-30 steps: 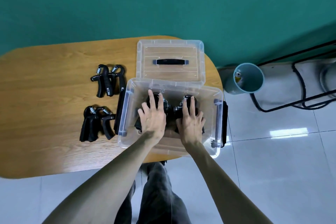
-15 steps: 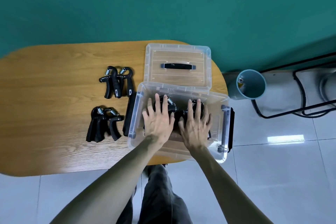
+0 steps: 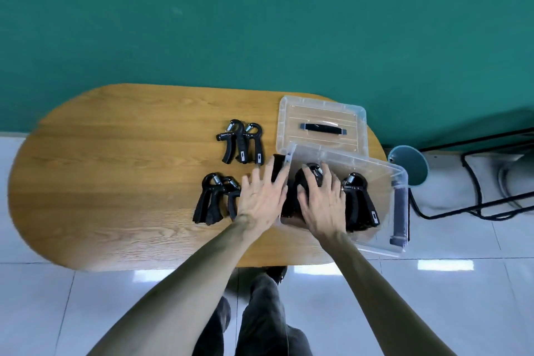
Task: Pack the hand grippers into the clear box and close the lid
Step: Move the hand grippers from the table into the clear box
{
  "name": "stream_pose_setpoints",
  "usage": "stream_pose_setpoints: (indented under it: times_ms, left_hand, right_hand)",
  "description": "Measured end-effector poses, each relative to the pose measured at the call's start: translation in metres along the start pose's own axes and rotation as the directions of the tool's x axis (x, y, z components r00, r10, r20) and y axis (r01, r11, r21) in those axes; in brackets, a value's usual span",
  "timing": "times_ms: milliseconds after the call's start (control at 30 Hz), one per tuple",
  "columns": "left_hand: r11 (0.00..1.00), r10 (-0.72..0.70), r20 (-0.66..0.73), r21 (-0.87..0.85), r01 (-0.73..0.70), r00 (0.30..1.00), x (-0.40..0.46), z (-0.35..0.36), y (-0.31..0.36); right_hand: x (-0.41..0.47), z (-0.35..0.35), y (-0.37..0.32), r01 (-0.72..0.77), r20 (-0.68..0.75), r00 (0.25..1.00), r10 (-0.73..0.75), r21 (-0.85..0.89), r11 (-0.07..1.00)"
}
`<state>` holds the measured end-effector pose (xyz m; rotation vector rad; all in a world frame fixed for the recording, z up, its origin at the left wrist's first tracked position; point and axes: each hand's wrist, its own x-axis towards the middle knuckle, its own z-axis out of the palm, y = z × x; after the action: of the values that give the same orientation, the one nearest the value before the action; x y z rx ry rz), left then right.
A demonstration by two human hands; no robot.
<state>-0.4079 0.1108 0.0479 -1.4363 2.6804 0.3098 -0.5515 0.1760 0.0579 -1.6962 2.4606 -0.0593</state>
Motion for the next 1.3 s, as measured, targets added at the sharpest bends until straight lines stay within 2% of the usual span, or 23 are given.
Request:
stream_pose_setpoints:
  times_ms: [300,500,767,967,1100,1300]
  left_hand:
    - [0.989,-0.140,0.052,-0.045,0.142,0.989,-0.045,0.004,-0.078]
    - [0.935,-0.290,0.138,-0.171,0.311,0.947,-0.042,0.027,-0.106]
    - [0.858,-0.381,0.294,-0.242,0.454,0.877,-0.025,0.056,-0.134]
    - [0.822,-0.393,0.373,-0.267,0.502,0.841,-0.009,0.098,-0.141]
    - [0.822,-0.398,0.376,-0.258,0.507,0.837,-0.013,0.128,-0.140]
    - [0.825,-0.373,0.272,-0.340,0.451,0.887,-0.020,0.150,-0.142]
  right_hand:
    - [-0.013,0.008,-0.091,0.132,-0.029,0.991,-0.134,-0.040,0.990]
    - [0.014,0.029,-0.133,0.229,0.044,0.973,-0.228,-0.038,0.973]
    - [0.058,0.066,-0.144,0.272,0.163,0.952,-0.259,-0.067,0.960]
    - [0.090,0.104,-0.150,0.314,0.263,0.920,-0.292,-0.048,0.948]
    - [0.126,0.131,-0.166,0.341,0.304,0.898,-0.319,-0.022,0.940]
    - [0.171,0.164,-0.184,0.290,0.233,0.933,-0.273,-0.040,0.956]
